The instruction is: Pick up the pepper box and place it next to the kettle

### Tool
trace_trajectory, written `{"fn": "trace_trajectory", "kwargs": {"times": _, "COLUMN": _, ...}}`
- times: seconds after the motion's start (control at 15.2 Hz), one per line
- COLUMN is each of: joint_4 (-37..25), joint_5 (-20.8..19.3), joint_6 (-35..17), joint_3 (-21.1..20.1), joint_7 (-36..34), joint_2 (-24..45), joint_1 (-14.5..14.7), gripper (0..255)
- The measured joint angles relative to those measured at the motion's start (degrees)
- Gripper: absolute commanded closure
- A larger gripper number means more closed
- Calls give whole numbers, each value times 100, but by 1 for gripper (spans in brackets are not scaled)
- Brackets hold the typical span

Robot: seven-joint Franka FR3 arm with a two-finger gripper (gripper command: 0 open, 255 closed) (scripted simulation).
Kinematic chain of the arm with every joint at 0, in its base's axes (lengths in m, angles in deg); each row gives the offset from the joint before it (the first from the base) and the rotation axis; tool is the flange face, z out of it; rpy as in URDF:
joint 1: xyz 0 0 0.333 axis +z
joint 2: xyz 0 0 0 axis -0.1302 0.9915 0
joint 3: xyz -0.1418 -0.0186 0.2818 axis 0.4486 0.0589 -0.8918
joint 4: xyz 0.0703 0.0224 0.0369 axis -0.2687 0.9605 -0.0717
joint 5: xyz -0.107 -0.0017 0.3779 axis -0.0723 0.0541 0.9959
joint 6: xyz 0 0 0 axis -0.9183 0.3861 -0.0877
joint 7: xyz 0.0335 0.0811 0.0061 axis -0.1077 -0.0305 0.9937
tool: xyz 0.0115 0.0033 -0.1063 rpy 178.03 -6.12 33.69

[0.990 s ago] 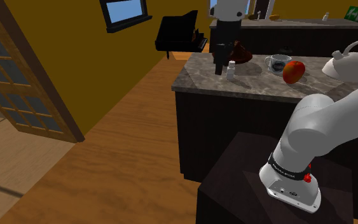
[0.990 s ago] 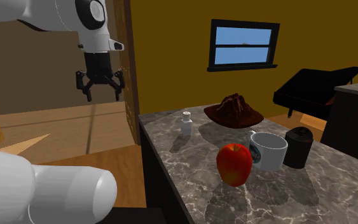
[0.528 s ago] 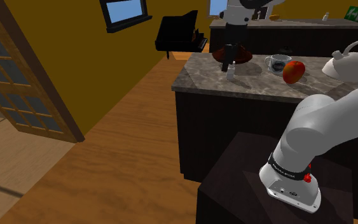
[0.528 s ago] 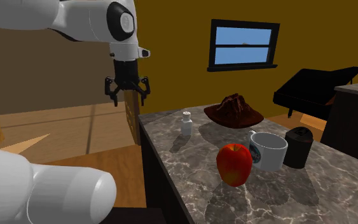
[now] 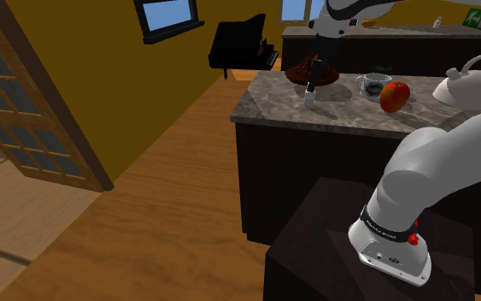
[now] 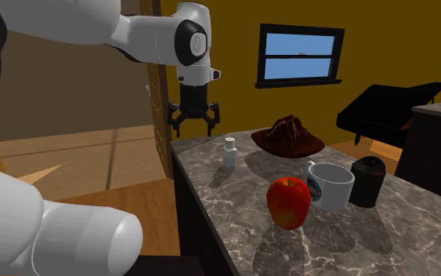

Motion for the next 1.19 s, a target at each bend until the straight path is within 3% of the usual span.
{"fn": "trace_trajectory", "kwargs": {"times": 0.59, "joint_4": -638, "joint_5": 213, "joint_6": -884, "joint_3": 1366, "joint_7": 1460, "joint_2": 1237, "joint_1": 95, "gripper": 0}}
{"fn": "trace_trajectory", "kwargs": {"times": 1.19, "joint_4": -343, "joint_5": 352, "joint_6": -1516, "joint_3": 1584, "joint_7": 1675, "joint_2": 1579, "joint_1": 180, "gripper": 0}}
